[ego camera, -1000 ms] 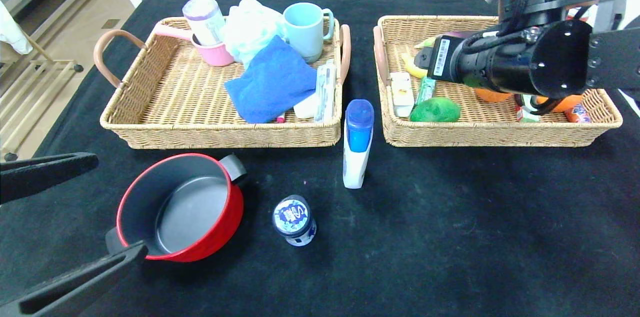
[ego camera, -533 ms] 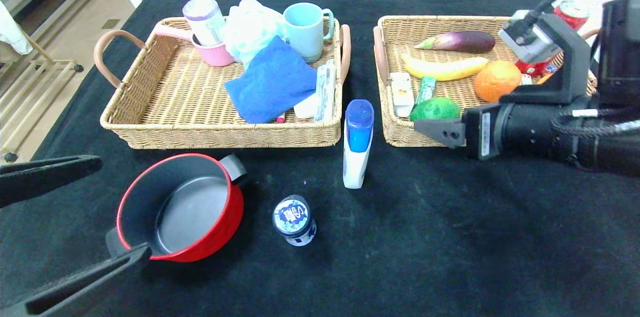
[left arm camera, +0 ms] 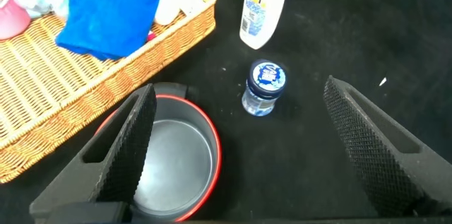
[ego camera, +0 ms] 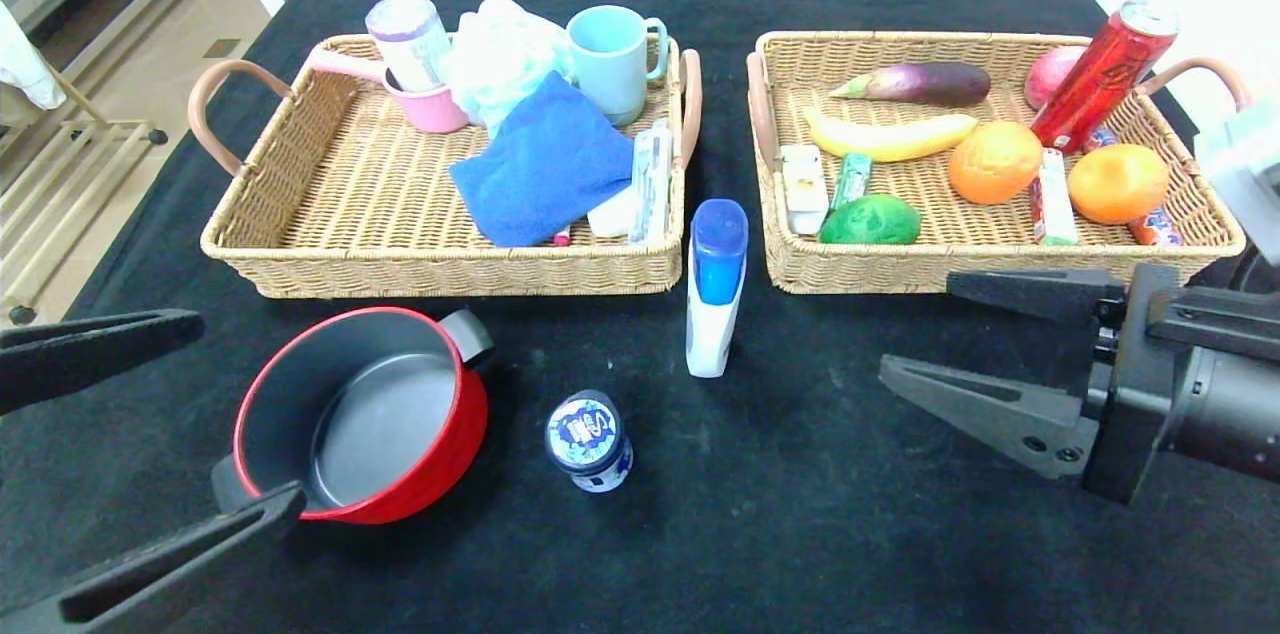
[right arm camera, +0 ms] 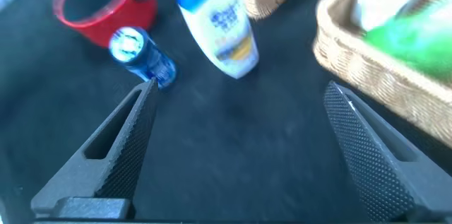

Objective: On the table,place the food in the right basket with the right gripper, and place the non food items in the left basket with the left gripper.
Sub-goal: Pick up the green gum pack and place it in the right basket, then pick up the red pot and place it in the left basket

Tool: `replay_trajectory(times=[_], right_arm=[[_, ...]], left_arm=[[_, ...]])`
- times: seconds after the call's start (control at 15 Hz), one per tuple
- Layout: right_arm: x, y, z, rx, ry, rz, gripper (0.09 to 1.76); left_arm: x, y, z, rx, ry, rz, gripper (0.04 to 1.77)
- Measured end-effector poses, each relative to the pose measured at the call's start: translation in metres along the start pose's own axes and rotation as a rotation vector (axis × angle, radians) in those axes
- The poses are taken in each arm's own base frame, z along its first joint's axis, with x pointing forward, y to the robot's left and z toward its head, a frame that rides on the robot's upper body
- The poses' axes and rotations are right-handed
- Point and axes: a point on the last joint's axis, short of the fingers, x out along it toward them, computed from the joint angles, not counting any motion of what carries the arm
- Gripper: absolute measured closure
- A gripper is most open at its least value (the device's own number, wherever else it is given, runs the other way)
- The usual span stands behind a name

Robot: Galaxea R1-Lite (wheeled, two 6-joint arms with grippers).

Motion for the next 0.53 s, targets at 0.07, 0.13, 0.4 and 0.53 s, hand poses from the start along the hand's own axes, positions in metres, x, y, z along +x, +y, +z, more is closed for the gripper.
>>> replay_trajectory(times=[0.07, 0.13, 0.4, 0.53], right_arm=[[0.000, 0.000, -0.004, -0.005, -0.006, 0.015, 0.15], [0.001, 0.000, -0.010, -0.007, -0.002, 0.038, 0.15], [0.000, 0.002, -0.028, -0.020, -0.028, 0.062, 0.15], [0.000, 0.001, -0.036, -0.029, -0.065, 0.053, 0.15]], left_arm=[[0.000, 0.000, -0.001, -0.001, 0.005, -0.002, 0.09], [0.001, 0.000, -0.002, -0.002, 0.008, -0.003, 0.09], [0.002, -0.001, -0.003, -0.003, 0.013, -0.005, 0.09], [0.002, -0.001, -0.003, -0.003, 0.017, 0.014, 0.09]])
